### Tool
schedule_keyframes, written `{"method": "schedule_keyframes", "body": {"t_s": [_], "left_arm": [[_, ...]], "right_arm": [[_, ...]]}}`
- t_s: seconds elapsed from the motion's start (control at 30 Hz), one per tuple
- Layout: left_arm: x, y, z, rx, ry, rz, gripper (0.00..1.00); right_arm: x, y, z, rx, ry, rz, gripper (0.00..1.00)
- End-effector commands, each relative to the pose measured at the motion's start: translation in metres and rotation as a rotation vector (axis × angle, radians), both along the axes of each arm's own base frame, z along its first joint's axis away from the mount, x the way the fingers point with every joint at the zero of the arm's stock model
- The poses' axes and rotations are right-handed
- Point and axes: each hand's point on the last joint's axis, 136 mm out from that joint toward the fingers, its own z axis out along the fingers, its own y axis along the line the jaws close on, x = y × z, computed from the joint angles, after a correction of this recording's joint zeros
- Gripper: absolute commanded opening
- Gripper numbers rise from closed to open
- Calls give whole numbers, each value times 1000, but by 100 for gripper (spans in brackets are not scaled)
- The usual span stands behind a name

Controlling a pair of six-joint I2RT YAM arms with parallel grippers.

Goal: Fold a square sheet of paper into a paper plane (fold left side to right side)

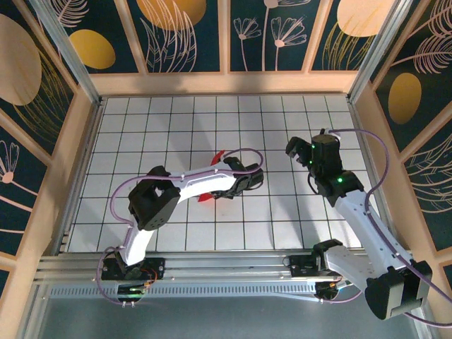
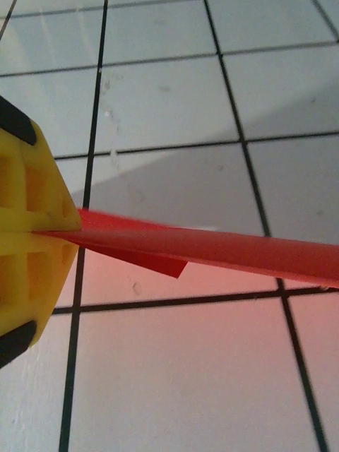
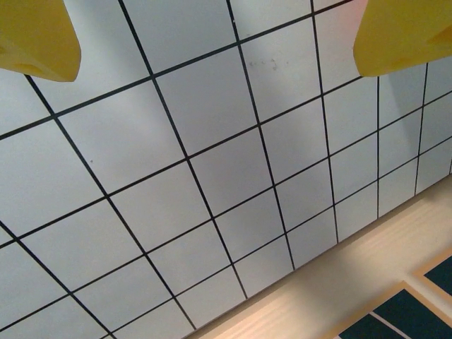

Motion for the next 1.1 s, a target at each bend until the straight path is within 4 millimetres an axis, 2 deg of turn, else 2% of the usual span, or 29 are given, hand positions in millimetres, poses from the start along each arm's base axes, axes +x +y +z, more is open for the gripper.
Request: {"method": "schedule_keyframes", "body": {"t_s": [0.0,0.17,0.37,0.5,0.63,0.77,0.87,0.97,1.07], "left_arm": [[-6,-26,-13,-115,74,8,2],[-6,-52,-28,-312,156,41,15],[11,-73,-27,-458,184,48,37],[22,-94,-10,-640,190,27,43],[38,-102,28,-847,131,-3,48],[54,-80,72,-1054,27,13,52],[63,-49,94,-1173,-53,53,55],[67,-20,100,-1244,-105,105,58],[66,8,94,-1321,-143,194,59]], "right_arm": [[0,1,-1,7,5,15,99],[-3,5,-3,20,6,40,99],[-8,9,-9,14,30,73,99],[-8,16,-13,28,52,114,99],[-6,33,-17,68,83,196,97],[-4,67,-22,194,137,329,85],[-3,98,-33,331,198,421,70],[-3,134,-48,422,249,493,60],[-5,171,-70,449,314,536,52]]}}
